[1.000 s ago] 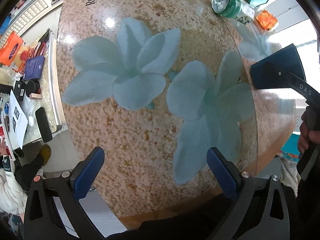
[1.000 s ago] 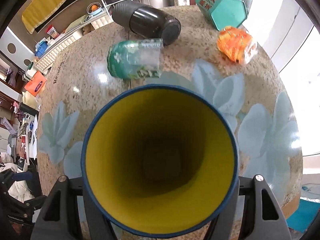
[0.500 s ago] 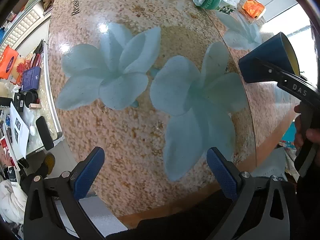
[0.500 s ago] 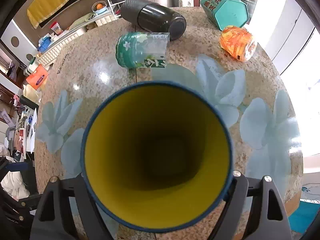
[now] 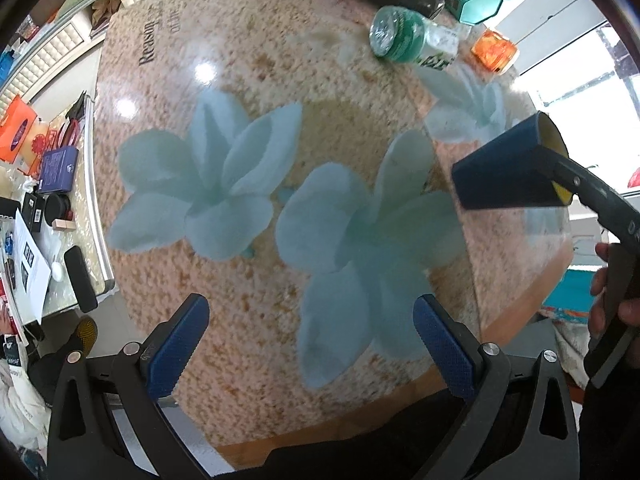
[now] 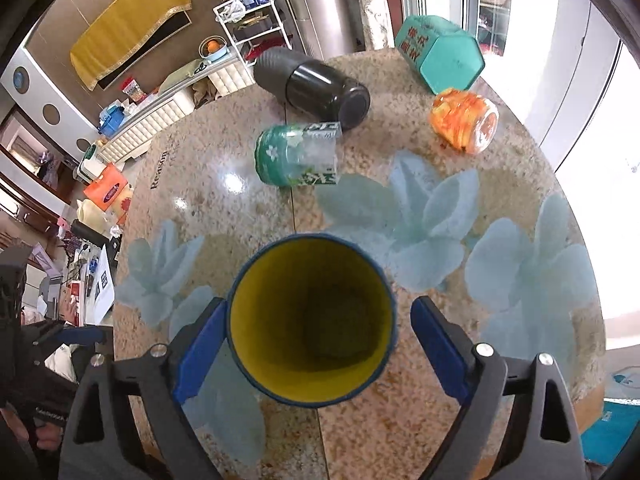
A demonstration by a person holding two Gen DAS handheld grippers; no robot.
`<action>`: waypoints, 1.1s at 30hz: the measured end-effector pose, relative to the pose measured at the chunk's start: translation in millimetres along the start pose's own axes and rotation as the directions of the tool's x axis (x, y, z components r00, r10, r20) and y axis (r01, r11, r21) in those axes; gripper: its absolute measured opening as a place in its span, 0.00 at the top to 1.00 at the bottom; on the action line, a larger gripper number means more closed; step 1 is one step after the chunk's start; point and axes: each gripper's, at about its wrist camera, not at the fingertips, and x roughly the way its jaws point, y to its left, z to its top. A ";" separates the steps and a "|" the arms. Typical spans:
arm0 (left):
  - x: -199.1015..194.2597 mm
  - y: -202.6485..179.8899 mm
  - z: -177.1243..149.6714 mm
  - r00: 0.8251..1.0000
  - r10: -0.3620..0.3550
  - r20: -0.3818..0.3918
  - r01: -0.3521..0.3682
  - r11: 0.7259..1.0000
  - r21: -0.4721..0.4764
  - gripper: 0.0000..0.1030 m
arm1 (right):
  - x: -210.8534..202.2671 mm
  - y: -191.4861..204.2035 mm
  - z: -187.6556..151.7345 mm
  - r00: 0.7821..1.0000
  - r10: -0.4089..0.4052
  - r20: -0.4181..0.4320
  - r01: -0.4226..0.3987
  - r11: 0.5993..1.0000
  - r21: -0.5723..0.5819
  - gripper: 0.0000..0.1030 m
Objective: Flip cup upright
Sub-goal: 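Set the blue cup upright on the table and open the right tool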
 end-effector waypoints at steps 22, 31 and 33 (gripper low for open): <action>-74.1 -106.9 53.2 0.948 -0.108 0.299 0.103 0.994 0.034 0.00 | -87.8 -38.8 30.0 0.993 -0.015 0.115 0.021 0.998 -0.052 0.00; -86.3 -142.2 54.4 0.922 -0.087 0.378 0.067 0.996 0.065 0.00 | -89.5 -52.3 18.6 0.989 -0.045 0.141 0.056 0.996 -0.075 0.00; -85.6 -147.3 53.8 0.921 -0.082 0.380 0.060 0.996 0.068 0.00 | -87.9 -53.0 15.1 0.990 -0.046 0.135 0.058 0.995 -0.084 0.00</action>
